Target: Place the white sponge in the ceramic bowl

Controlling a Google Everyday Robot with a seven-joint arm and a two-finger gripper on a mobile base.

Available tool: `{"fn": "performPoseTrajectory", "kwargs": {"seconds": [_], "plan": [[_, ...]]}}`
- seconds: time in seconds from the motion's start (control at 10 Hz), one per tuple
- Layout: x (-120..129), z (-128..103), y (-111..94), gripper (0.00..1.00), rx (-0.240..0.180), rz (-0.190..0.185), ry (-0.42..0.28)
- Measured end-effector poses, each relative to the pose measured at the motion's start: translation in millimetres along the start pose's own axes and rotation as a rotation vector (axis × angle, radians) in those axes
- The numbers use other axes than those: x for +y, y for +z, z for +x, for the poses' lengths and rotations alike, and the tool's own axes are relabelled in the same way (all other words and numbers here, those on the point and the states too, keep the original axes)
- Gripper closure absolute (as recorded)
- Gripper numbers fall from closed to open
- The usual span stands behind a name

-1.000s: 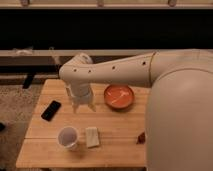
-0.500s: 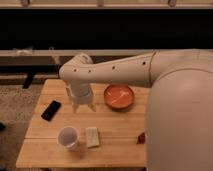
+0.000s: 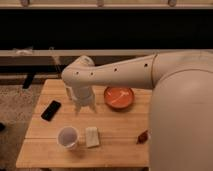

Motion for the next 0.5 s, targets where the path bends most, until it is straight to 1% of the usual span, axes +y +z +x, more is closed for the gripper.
{"fn": "performPoseTrajectory", "kwargs": {"seconds": [0.2,0.3,0.5], "plan": [[-24.0,17.6,20.7,0.35,0.011,-0.011,-0.002],[-29.1,25.2,29.5,0.35,0.015,-0.019,-0.003],[-23.1,36.7,49.7,0.35,0.025,-0.031,-0.02]]}}
